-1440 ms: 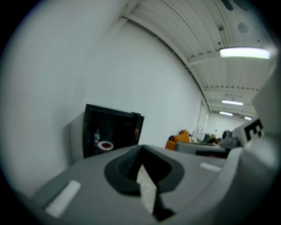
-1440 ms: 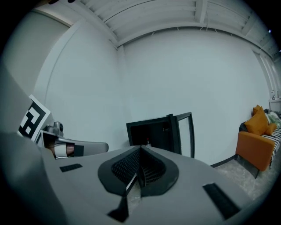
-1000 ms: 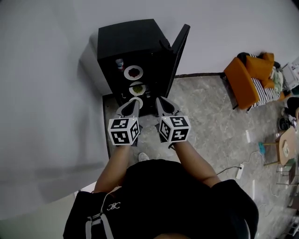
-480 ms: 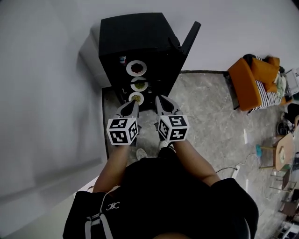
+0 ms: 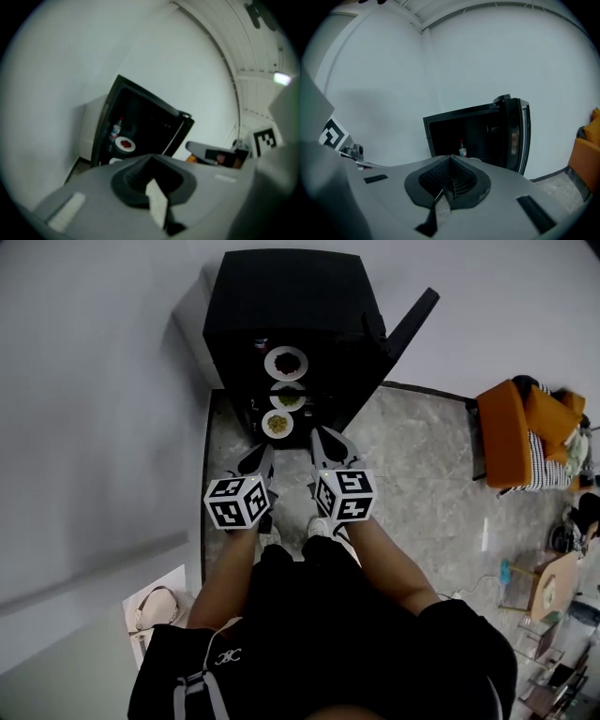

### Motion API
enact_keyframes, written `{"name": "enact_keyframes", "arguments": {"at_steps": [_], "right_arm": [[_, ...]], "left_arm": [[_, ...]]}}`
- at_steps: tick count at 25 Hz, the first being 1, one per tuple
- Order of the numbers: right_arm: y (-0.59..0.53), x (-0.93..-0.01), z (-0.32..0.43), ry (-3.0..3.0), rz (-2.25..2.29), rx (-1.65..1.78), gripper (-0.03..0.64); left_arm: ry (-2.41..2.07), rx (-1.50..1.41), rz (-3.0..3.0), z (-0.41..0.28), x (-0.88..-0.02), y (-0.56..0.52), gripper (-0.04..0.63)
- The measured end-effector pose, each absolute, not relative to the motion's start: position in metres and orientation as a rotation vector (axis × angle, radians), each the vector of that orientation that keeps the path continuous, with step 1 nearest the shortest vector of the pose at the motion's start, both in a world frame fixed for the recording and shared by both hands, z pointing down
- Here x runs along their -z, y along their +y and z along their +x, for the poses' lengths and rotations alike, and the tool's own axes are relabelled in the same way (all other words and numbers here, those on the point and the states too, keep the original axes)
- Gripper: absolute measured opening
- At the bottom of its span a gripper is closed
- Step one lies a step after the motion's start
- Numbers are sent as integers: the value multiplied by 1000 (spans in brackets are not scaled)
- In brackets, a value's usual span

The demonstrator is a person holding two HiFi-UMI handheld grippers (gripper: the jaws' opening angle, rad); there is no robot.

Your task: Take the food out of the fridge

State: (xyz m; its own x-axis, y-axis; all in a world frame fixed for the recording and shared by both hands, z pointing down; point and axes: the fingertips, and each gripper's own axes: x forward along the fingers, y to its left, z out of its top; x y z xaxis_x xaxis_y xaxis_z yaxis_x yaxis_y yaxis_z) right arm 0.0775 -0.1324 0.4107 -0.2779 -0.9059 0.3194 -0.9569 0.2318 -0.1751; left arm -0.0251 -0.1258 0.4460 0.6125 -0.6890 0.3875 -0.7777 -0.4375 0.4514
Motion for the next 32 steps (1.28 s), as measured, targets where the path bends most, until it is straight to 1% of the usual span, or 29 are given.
{"name": "enact_keyframes", "arguments": {"at_steps": [7, 9, 12, 17, 25, 28, 32], "right_arm": [[-148, -467, 83, -2413, 1644, -442, -2], [-155, -496, 81, -2419, 1621, -432, -2], [-161, -544, 82, -2423, 1626, -444, -2], [-182, -648, 89, -2405, 1670, -464, -2], [-218, -807, 96, -2445, 1724, -372, -2], [-225, -848, 99, -2460, 1728, -352, -2], [-225, -879, 104, -2453, 1744, -355, -2]], "left_arm": [[-1066, 91, 2060, -7, -504, -129, 0], [-1085, 112, 2033, -7, -534, -133, 0], [-1100, 102, 2004, -6, -589, -140, 0], [-1052, 178, 1953, -5, -693, -163, 0], [-1047, 273, 1920, -6, -876, -210, 0], [-1060, 303, 1880, -7, -928, -219, 0], [-1035, 338, 1801, -7, -976, -228, 0]]}}
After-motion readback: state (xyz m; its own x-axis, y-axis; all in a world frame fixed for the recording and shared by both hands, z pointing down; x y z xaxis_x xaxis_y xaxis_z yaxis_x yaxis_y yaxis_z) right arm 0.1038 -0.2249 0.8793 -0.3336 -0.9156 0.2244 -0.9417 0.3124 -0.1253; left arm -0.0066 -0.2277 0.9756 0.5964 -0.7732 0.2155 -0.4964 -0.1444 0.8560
